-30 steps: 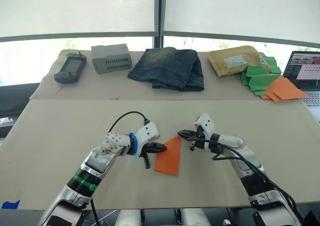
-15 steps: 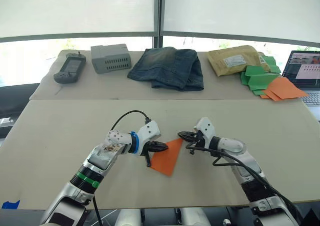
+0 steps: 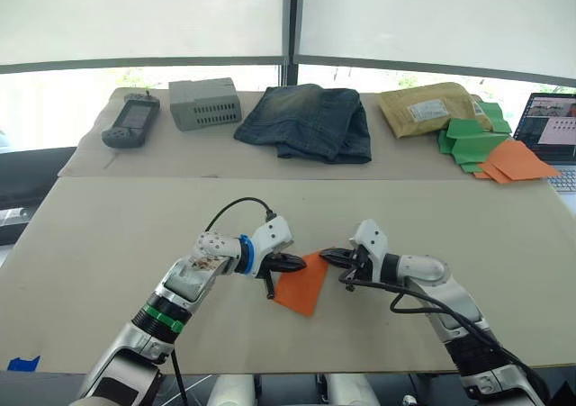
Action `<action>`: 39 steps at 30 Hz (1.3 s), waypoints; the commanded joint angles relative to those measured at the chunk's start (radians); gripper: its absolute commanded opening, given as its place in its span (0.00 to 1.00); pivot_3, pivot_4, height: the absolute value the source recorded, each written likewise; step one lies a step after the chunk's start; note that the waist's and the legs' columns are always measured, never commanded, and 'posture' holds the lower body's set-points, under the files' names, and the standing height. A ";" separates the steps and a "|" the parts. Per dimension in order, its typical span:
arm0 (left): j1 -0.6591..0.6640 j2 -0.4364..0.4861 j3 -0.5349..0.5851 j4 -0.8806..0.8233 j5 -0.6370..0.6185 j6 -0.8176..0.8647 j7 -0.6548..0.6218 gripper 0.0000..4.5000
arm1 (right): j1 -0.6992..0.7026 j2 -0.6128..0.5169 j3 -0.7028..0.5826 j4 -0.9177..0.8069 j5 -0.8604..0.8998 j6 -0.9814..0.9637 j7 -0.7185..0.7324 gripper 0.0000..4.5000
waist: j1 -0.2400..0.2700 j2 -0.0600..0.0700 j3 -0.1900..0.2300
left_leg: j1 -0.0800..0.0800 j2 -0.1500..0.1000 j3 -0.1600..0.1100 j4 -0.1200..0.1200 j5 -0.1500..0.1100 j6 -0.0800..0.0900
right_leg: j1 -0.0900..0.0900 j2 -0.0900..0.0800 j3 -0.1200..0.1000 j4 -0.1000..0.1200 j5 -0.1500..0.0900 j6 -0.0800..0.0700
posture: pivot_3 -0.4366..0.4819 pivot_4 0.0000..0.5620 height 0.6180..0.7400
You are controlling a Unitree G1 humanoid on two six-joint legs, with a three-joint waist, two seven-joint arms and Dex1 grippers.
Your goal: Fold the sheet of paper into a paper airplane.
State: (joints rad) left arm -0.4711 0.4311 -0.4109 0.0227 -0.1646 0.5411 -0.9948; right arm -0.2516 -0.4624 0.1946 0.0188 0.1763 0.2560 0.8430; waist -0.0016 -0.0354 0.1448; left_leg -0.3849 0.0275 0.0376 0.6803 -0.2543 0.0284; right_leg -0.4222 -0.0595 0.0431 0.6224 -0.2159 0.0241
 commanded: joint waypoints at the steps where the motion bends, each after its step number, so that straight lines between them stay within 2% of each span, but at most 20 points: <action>1: -0.009 -0.024 -0.049 0.069 0.041 -0.013 0.001 0.01 | -0.013 -0.001 0.007 0.057 -0.048 -0.008 -0.032 0.00 | 0.003 0.000 0.000 | 0.000 0.000 0.000 0.000 0.000 0.000 | 0.000 0.000 0.000 0.000 0.000 0.000 | 0.48 0.27 0.85; 6: -0.041 -0.073 -0.023 0.113 0.030 -0.049 0.007 0.01 | -0.018 -0.006 0.007 0.100 -0.062 -0.023 -0.035 0.00 | 0.009 0.000 0.000 | 0.000 -0.001 0.000 0.001 0.000 0.000 | 0.001 0.000 0.000 0.000 0.000 0.000 | 0.48 0.27 0.85; 9: -0.061 -0.096 -0.044 0.159 0.058 -0.076 0.011 0.01 | -0.008 -0.008 0.004 0.095 -0.056 -0.032 -0.022 0.00 | 0.010 0.000 0.000 | 0.000 -0.001 0.000 0.000 0.000 0.000 | 0.001 0.000 0.000 0.000 0.002 0.003 | 0.48 0.27 0.85; 16: -0.068 -0.117 -0.072 0.239 0.109 -0.068 0.030 0.01 | 0.032 -0.004 -0.029 -0.003 -0.006 -0.046 -0.004 0.00 | 0.013 0.000 0.000 | -0.001 -0.001 0.000 0.000 0.000 0.000 | 0.001 0.000 0.000 0.000 0.003 0.005 | 0.48 0.27 0.85; 21: -0.058 -0.115 -0.075 0.235 0.116 -0.058 0.033 0.01 | 0.066 -0.049 -0.040 -0.077 0.022 -0.014 0.031 0.00 | 0.012 -0.001 0.000 | -0.001 -0.001 -0.001 0.000 0.000 0.000 | 0.001 0.000 0.000 0.000 0.003 0.004 | 0.48 0.27 0.85; 27: -0.059 -0.119 -0.073 0.236 0.116 -0.051 0.033 0.01 | 0.085 -0.064 0.020 -0.074 -0.017 0.001 0.049 0.00 | 0.012 -0.001 0.000 | 0.000 -0.001 -0.001 0.000 0.000 0.000 | 0.001 0.000 0.000 0.000 0.000 0.001 | 0.48 0.27 0.85; 39: -0.044 -0.111 -0.063 0.219 0.110 -0.054 0.036 0.01 | 0.168 -0.083 0.110 -0.184 -0.015 0.063 0.076 0.00 | 0.011 -0.003 -0.003 | 0.001 0.000 -0.001 0.000 0.000 0.000 | 0.001 0.001 0.000 0.000 0.000 0.001 | 0.48 0.27 0.85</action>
State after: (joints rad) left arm -0.5486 0.3088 -0.4389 0.1899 -0.1069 0.4555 -0.9889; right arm -0.1188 -0.5360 0.2477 -0.1656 0.1710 0.2872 0.8904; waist 0.0090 -0.0382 0.1420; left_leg -0.3842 0.0273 0.0367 0.6802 -0.2542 0.0286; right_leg -0.4210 -0.0590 0.0431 0.6221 -0.2157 0.0250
